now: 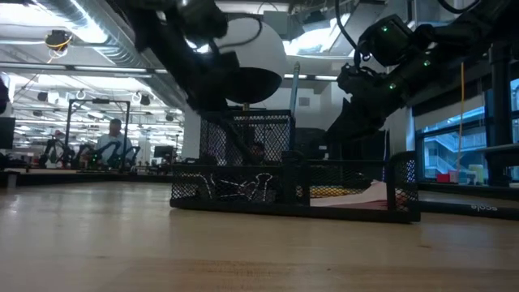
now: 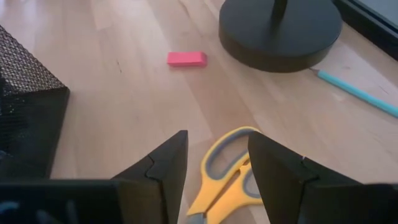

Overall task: Pick and place office supplies into organizer
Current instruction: Put the pink eraser into the black desk organizer

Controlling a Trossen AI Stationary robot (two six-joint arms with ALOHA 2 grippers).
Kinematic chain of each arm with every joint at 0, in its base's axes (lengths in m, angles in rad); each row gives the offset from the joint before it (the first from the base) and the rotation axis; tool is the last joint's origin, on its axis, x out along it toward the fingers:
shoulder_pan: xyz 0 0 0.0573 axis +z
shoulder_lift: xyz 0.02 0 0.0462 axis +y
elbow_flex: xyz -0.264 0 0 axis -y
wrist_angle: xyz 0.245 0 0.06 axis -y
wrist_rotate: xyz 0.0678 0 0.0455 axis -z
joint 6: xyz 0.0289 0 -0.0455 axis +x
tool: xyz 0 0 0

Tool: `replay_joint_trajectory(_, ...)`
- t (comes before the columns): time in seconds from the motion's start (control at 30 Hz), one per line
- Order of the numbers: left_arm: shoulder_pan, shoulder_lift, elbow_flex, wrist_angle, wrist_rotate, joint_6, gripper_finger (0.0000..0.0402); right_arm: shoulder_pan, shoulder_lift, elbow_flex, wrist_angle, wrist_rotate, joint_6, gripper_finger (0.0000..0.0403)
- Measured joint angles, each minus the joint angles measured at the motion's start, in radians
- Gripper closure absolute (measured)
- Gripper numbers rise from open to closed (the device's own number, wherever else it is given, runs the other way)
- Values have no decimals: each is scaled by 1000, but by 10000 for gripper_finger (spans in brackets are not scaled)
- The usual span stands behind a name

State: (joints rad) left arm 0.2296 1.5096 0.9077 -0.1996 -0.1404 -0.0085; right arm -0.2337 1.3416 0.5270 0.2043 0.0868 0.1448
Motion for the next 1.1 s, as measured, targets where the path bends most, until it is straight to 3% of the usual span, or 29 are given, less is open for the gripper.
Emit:
replay_joint_trajectory(0.23,-26,137,0,84,-85,-17,225,0,0,0,-5,0,-23,232)
replay_joint_trajectory(0.33,-31,190,0,113,-156,-83,224,0,0,0,-8,0,-25,232)
replay_joint_trajectory(0.53,-33,267,0,161,-174,-179,223,0,0,0,-17,0,-26,232)
replay_joint_trajectory(0.77,-33,303,-1,173,-288,-256,223,0,0,0,-16,0,-26,232)
replay_joint_trajectory(1.1,-39,369,2,261,-252,-286,223,1,0,0,-10,0,-46,232)
